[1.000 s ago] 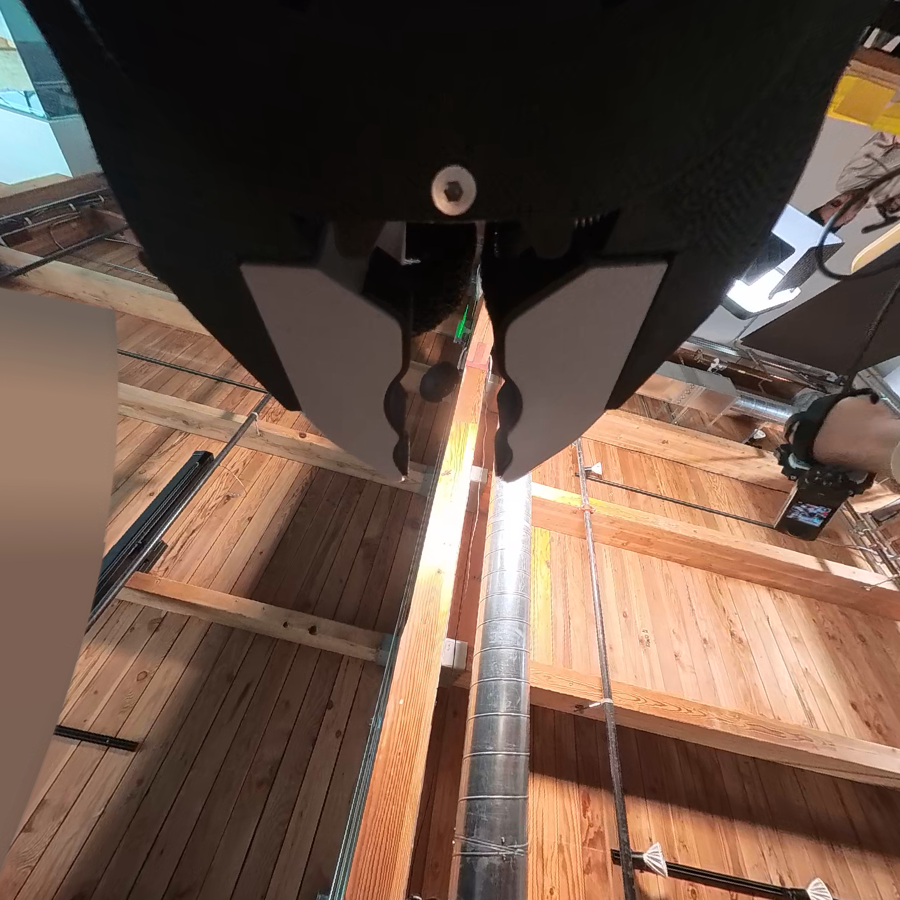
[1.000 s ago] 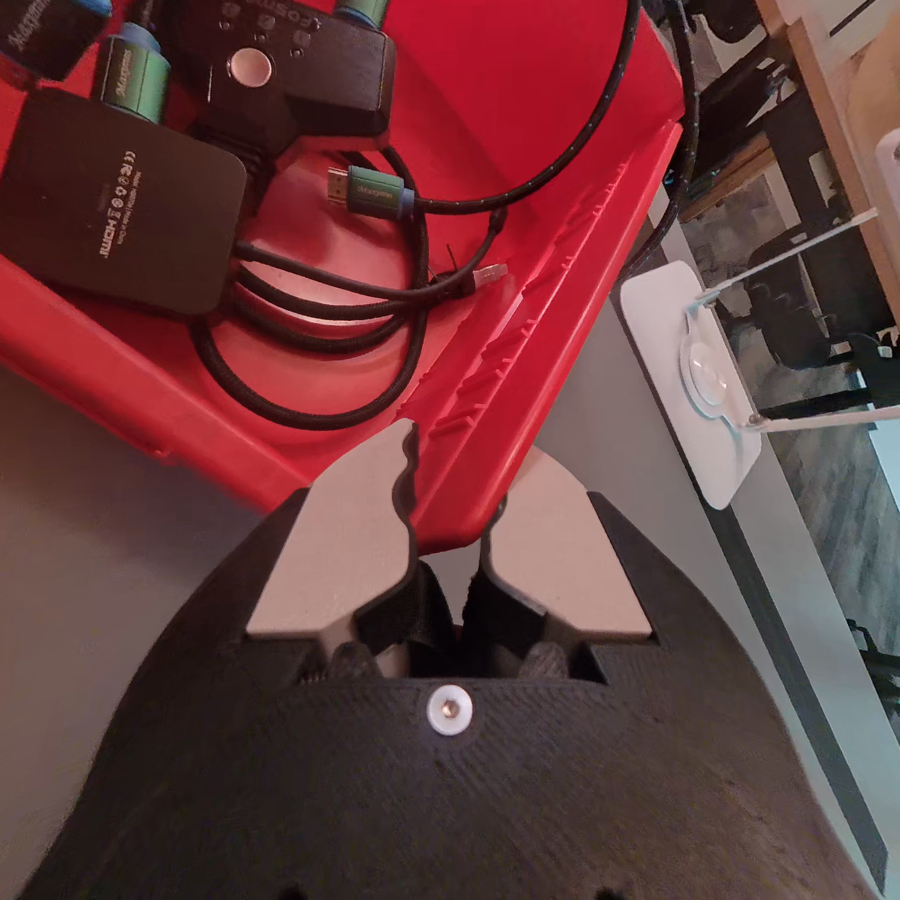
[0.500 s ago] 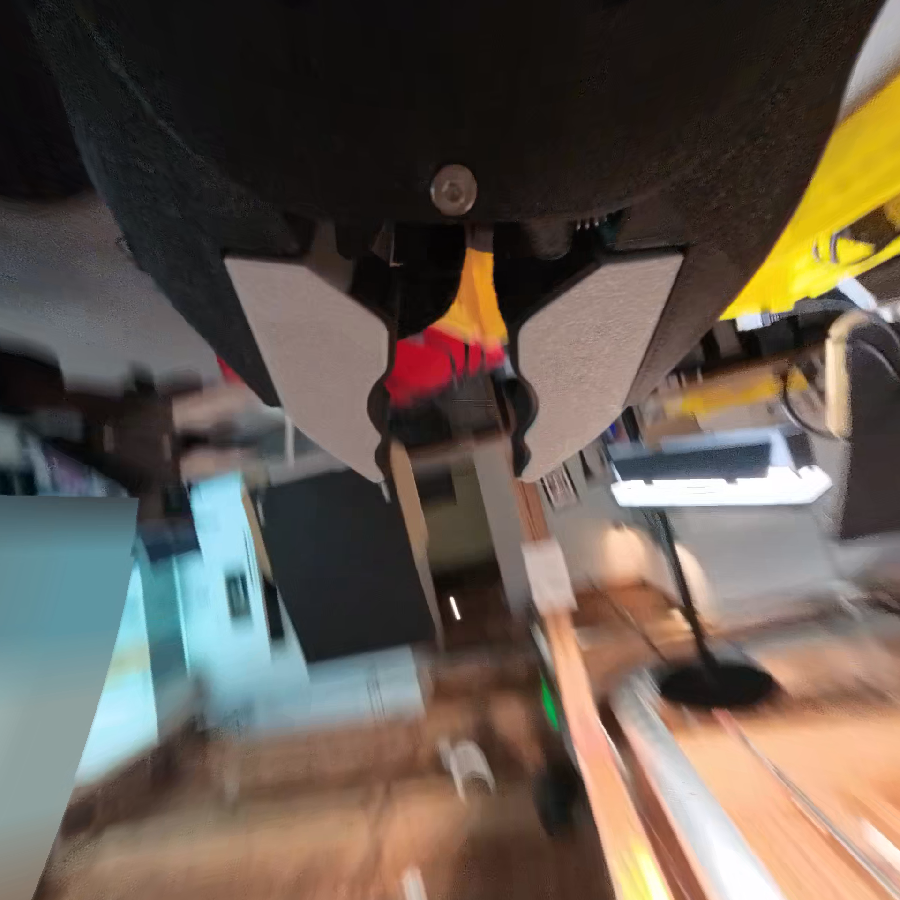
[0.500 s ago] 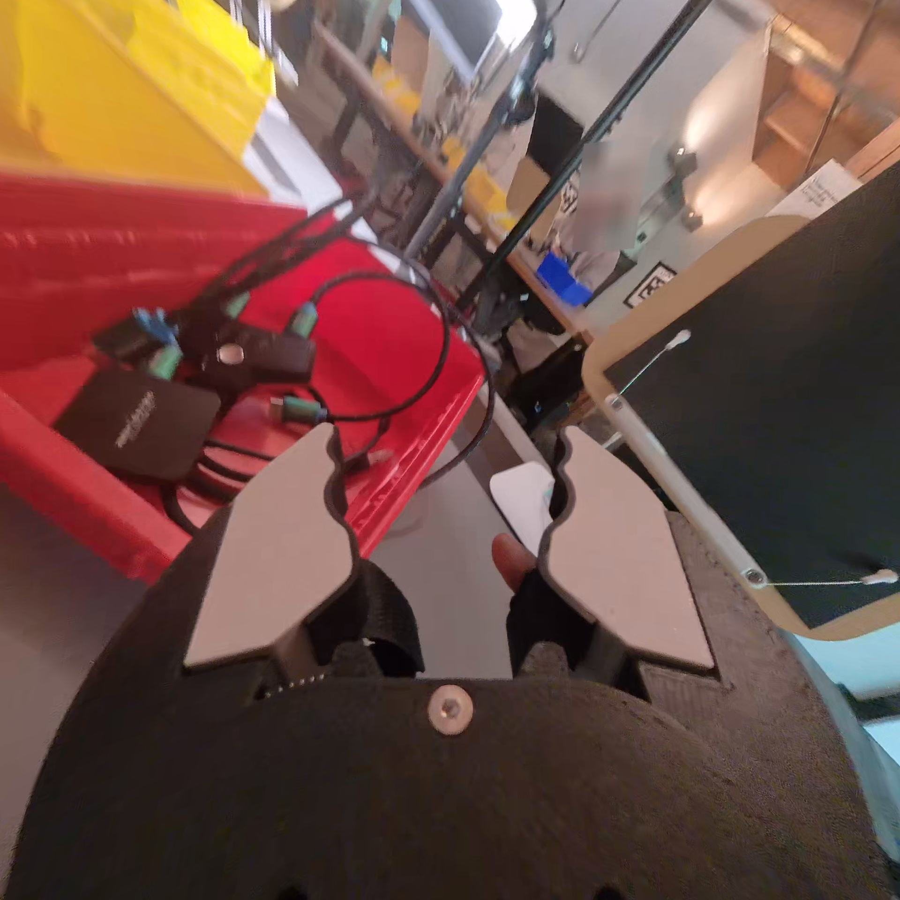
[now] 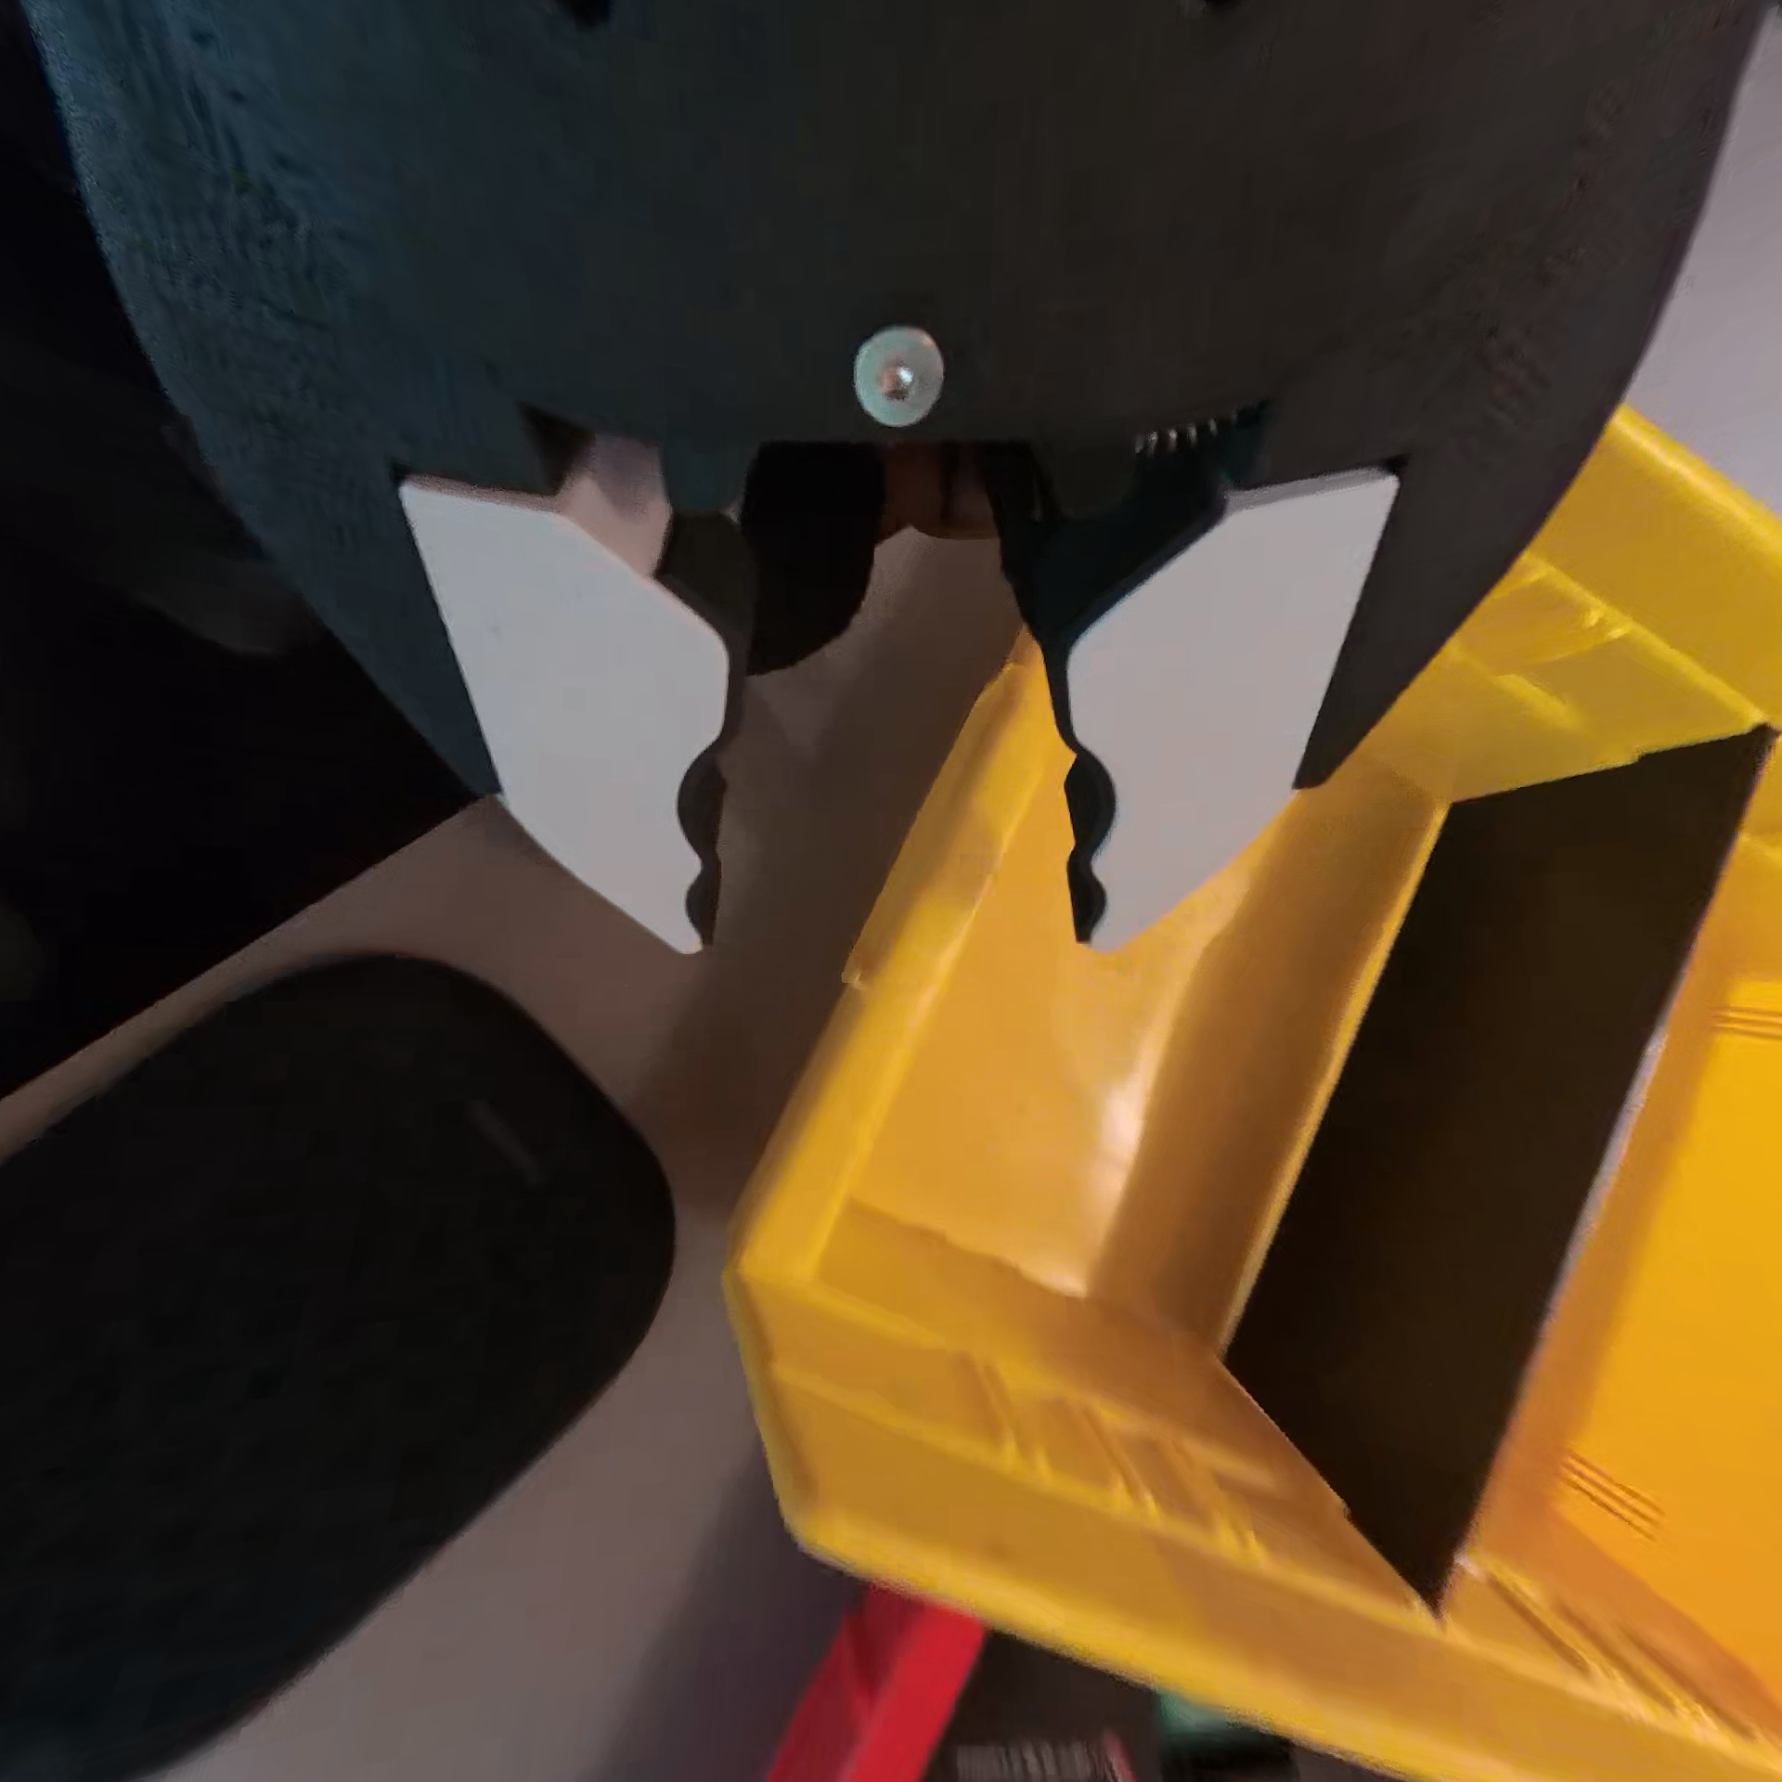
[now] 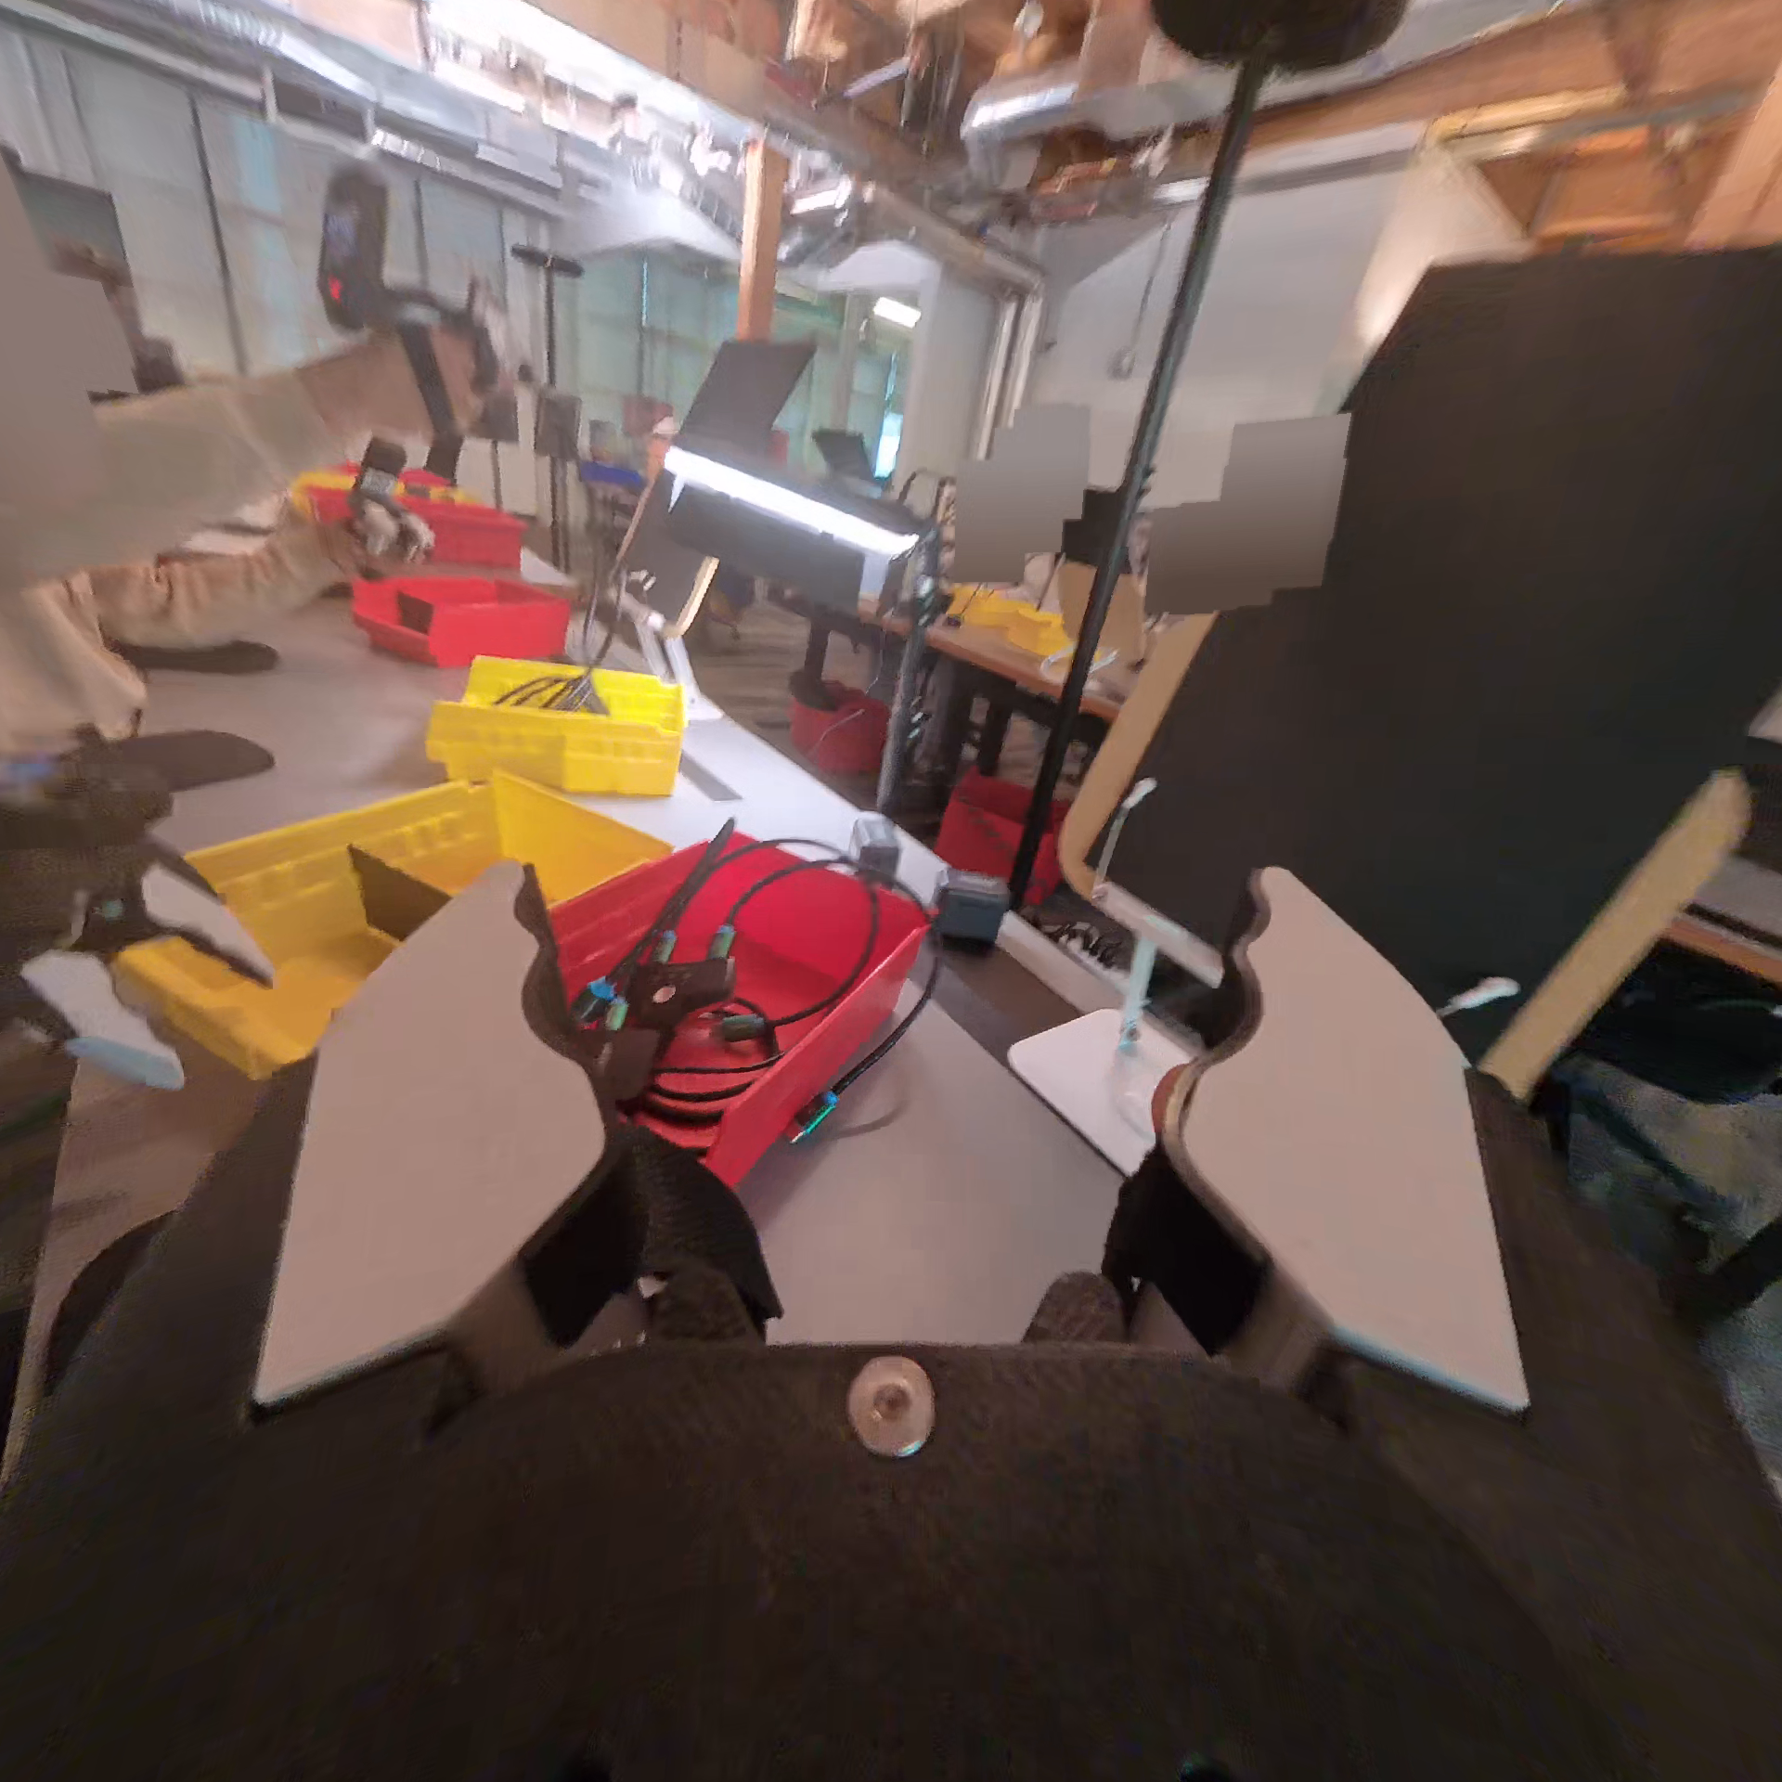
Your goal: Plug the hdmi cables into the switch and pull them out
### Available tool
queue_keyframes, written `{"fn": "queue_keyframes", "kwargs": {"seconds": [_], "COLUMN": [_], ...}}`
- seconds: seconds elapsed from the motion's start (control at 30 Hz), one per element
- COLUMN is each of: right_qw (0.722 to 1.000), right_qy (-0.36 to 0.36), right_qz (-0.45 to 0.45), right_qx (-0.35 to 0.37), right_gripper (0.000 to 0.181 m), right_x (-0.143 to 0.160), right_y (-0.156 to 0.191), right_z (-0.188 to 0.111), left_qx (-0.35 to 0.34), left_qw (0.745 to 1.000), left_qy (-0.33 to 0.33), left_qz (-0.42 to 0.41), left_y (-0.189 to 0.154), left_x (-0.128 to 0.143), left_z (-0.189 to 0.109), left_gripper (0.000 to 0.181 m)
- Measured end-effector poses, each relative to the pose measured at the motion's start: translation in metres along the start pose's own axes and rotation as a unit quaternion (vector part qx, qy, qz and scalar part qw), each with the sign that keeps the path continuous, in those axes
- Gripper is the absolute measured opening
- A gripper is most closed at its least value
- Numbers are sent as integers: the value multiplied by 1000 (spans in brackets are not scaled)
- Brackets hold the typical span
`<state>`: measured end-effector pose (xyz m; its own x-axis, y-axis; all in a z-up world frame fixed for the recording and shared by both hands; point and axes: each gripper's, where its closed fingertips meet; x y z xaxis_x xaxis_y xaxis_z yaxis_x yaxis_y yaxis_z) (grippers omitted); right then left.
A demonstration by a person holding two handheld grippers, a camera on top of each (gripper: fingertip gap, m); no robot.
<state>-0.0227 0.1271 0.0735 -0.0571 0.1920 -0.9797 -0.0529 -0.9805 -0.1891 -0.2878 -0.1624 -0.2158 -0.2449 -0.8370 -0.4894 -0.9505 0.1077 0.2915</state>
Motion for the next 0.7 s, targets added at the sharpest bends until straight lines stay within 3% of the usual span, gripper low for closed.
{"fn": "queue_keyframes", "kwargs": {"seconds": [0.03,0.1,0.17,0.3,0.33,0.43,0.7], "right_qw": [1000,997,992,980,977,972,955], "right_qy": [-16,-51,-94,-159,-167,-186,-237], "right_qz": [-2,-1,6,33,33,28,27], "right_qx": [19,58,80,117,125,144,175], "right_gripper": [130,126,122,113,112,110,101], "right_x": [-8,-23,-35,-45,-46,-50,-57], "right_y": [-8,-25,-36,-54,-56,-58,-62], "right_z": [-18,-55,-88,-137,-145,-164,-205], "left_qx": [8,-3,-40,-83,-91,-188,-341], "left_qw": [999,990,980,974,972,946,894], "left_qy": [33,124,153,66,55,29,40], "left_qz": [19,61,121,198,211,264,288], "left_y": [-3,1,15,27,27,35,38], "left_x": [11,42,57,41,38,30,32], "left_z": [8,19,27,40,43,45,21], "left_gripper": [69,68,65,44,32,31,30]}}
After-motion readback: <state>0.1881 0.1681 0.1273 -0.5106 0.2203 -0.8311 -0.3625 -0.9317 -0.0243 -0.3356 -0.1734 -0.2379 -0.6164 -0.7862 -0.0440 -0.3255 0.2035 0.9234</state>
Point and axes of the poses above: each gripper's, where its closed fingertips meet, z out along the fingers, x out of its underside, y = z × x across the jaws, and after that the axes turned 7 degrees about -x, right-handed
